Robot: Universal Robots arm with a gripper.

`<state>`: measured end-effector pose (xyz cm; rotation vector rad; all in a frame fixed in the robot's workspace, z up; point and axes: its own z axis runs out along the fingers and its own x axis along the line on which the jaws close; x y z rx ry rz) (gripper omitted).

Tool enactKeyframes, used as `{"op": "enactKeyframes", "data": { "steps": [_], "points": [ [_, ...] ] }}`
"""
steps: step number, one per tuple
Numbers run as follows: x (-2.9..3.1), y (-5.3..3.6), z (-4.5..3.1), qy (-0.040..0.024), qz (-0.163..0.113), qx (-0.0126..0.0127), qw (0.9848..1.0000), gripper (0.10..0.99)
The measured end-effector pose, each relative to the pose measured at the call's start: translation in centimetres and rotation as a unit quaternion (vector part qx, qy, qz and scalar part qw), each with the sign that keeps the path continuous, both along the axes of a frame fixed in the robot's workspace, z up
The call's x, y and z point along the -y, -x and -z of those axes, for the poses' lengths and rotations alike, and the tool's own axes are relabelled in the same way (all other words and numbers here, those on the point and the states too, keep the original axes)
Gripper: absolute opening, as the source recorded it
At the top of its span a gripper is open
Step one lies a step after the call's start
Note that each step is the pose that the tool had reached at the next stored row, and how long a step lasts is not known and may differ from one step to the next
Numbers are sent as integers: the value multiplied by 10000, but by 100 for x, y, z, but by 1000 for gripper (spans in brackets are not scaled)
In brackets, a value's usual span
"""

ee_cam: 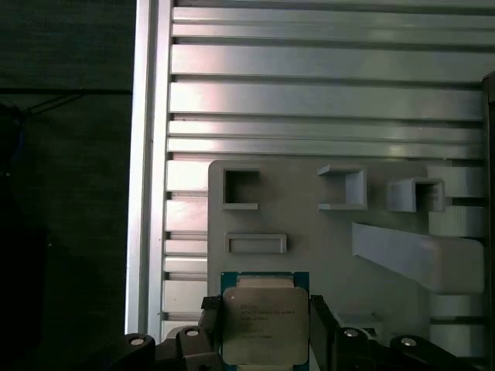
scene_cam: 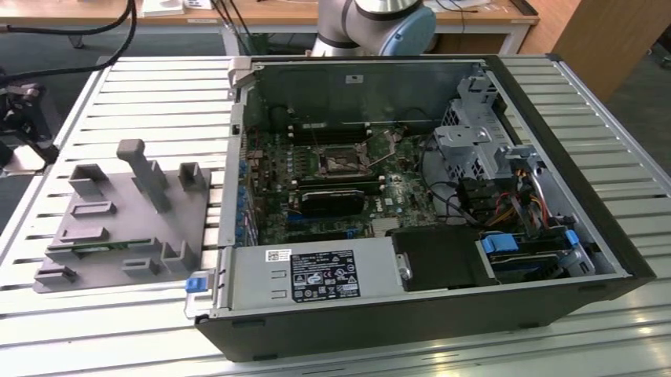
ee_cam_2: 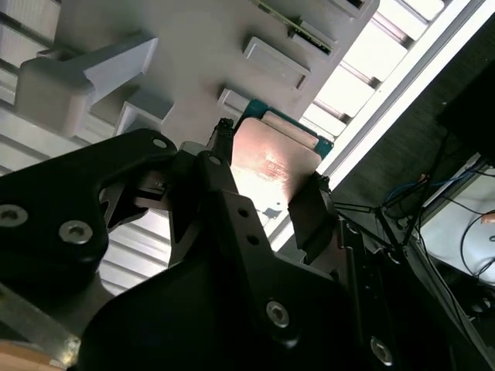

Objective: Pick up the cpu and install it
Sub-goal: 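Pick up the cpu and move it towards the insertion slot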

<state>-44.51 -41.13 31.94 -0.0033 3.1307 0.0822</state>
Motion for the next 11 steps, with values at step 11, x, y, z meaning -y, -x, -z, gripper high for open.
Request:
{"op": "enactKeyframes", "data": {
  "steps": [11],
  "points": [
    [0,0,-498,0,0,0,10000,541]
  ]
}}
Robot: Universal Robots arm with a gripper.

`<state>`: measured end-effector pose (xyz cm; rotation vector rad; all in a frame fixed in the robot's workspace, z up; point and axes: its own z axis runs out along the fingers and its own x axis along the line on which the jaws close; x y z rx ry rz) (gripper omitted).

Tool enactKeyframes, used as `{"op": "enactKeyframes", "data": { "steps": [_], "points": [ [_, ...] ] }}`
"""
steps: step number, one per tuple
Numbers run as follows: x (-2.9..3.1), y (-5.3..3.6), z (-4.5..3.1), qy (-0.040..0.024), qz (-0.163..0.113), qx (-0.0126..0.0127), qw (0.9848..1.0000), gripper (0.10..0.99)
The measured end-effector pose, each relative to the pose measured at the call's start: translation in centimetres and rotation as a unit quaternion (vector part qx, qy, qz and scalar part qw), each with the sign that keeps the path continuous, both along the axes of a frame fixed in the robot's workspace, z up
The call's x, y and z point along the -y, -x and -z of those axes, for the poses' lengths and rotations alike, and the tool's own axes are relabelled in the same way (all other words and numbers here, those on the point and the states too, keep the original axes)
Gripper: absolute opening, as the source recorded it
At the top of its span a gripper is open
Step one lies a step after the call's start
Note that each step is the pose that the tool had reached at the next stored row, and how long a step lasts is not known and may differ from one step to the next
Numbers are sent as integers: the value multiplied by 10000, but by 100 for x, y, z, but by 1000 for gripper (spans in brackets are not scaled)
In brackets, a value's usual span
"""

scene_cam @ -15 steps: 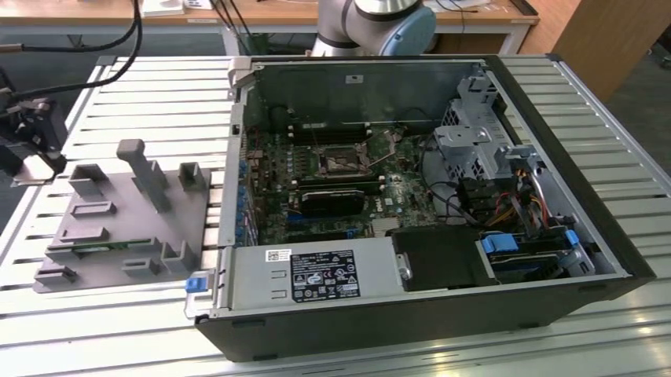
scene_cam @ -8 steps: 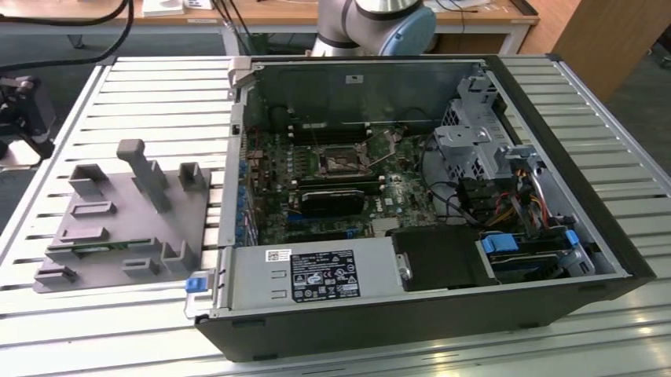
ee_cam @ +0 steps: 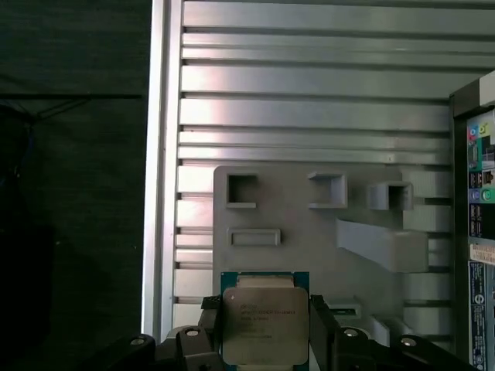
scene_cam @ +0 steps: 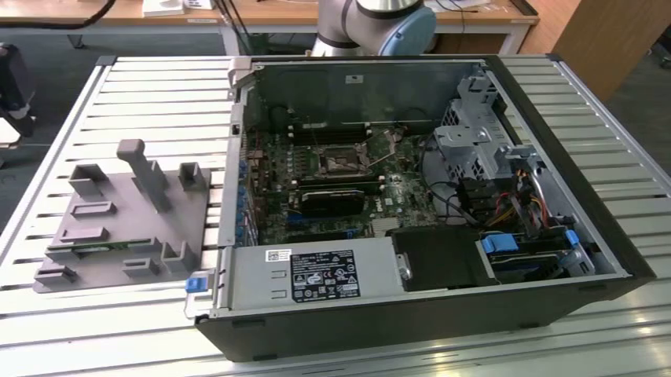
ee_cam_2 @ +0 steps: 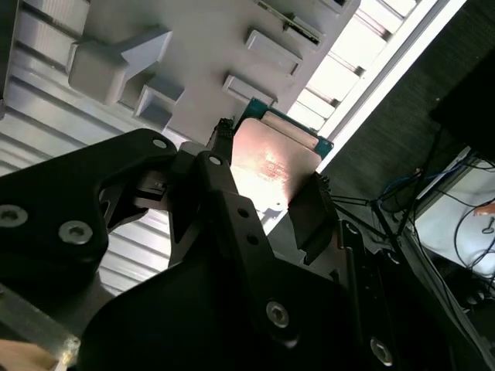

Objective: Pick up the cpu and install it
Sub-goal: 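Pick up the cpu and move it towards the insertion slot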

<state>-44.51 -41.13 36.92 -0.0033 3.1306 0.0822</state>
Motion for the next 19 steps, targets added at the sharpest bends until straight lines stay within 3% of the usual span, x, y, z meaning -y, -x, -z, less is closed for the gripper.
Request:
{"op": "enactKeyframes", "data": {
  "steps": [7,11,19],
  "points": [
    [0,-2,-305,0,-1,0,10000,541],
    [-7,-115,-310,-1,0,-12,10000,541],
    [-32,-475,-289,-10,0,-56,10000,541]
  ]
}}
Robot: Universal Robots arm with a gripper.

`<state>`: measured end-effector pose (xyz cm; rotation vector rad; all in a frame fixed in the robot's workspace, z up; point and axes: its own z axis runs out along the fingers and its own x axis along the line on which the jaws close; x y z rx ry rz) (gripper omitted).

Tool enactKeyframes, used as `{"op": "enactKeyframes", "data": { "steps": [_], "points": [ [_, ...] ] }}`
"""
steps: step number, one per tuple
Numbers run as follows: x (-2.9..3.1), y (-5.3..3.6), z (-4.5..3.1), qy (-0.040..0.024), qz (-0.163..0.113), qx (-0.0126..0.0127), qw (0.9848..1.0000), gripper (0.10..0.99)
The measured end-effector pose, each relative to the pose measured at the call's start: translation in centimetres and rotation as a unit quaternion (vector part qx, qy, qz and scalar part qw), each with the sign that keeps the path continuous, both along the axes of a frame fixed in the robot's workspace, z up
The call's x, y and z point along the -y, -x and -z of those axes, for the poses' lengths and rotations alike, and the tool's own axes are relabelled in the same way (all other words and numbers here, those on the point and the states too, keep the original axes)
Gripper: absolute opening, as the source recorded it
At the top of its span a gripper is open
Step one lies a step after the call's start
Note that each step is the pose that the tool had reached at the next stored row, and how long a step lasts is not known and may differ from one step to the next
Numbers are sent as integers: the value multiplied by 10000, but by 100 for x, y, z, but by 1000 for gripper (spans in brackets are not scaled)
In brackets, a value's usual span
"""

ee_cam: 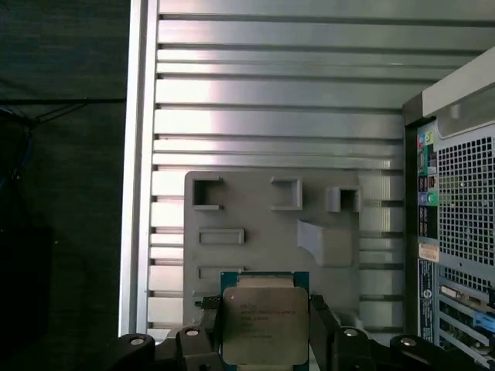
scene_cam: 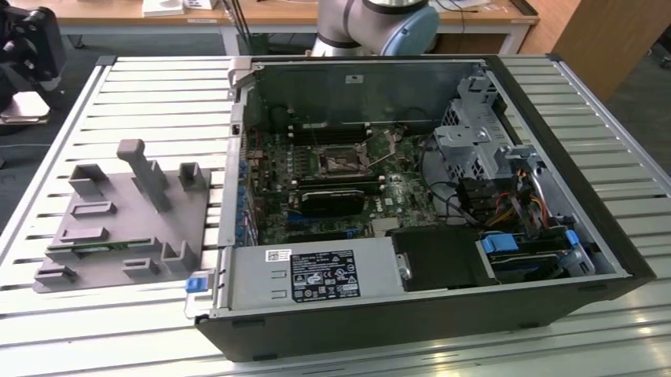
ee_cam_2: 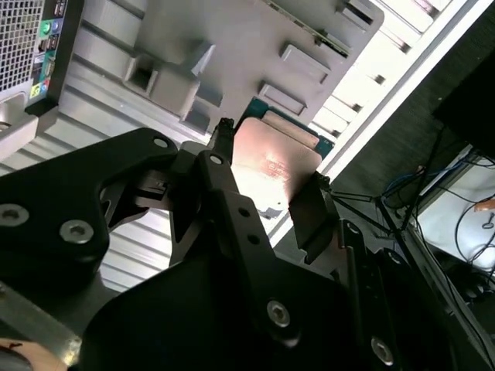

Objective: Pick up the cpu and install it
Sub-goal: 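Pick up the cpu and move it towards the insertion slot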

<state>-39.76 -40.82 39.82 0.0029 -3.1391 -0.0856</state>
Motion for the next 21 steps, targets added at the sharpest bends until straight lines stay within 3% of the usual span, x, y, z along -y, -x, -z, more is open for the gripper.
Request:
{"op": "enactKeyframes", "data": {
  "steps": [13,21],
  "points": [
    [-13,-591,31,-3,0,-85,10000,541],
    [-16,-957,62,-3,0,-154,9999,541]
  ]
}}
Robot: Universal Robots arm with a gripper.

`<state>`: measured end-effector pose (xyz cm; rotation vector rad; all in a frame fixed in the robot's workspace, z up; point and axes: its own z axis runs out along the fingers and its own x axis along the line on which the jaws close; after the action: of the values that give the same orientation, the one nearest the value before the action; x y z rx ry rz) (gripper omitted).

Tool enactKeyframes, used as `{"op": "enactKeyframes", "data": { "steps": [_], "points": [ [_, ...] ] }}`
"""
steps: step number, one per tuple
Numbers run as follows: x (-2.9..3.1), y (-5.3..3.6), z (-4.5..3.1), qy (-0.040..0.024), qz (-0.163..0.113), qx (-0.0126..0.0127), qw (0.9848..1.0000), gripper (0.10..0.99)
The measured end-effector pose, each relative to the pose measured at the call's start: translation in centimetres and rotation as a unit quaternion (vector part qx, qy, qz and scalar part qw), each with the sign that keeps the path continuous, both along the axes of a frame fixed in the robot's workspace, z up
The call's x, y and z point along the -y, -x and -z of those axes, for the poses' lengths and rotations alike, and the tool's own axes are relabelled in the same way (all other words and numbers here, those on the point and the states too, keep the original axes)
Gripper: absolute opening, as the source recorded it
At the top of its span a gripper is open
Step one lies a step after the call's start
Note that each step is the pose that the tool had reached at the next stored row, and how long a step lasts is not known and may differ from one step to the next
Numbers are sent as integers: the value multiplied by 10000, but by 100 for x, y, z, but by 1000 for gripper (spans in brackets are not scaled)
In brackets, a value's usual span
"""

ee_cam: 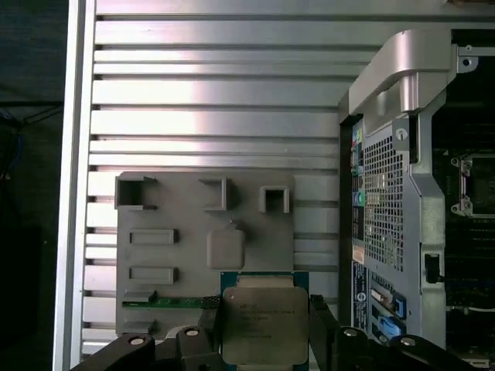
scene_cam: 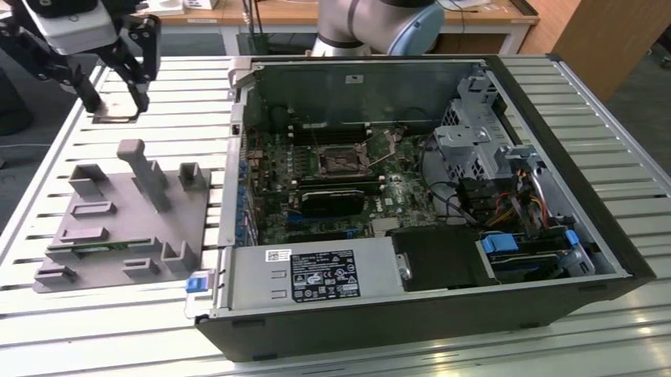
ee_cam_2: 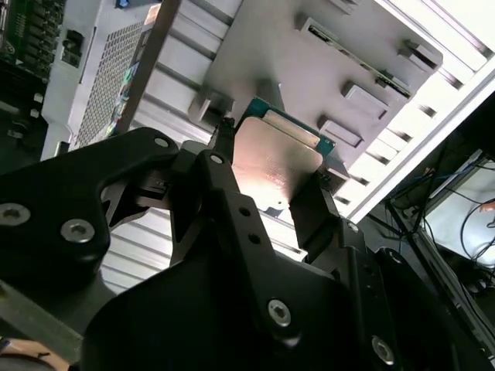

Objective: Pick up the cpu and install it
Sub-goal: 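Pick up the cpu and move it towards the insertion slot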

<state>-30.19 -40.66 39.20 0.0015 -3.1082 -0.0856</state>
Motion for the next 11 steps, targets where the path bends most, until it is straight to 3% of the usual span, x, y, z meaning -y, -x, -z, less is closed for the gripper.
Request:
{"op": "enactKeyframes", "data": {
  "steps": [7,11],
  "points": [
    [-2,-318,44,0,0,-67,10000,541],
    [-3,-498,62,0,0,-90,10000,541]
  ]
}}
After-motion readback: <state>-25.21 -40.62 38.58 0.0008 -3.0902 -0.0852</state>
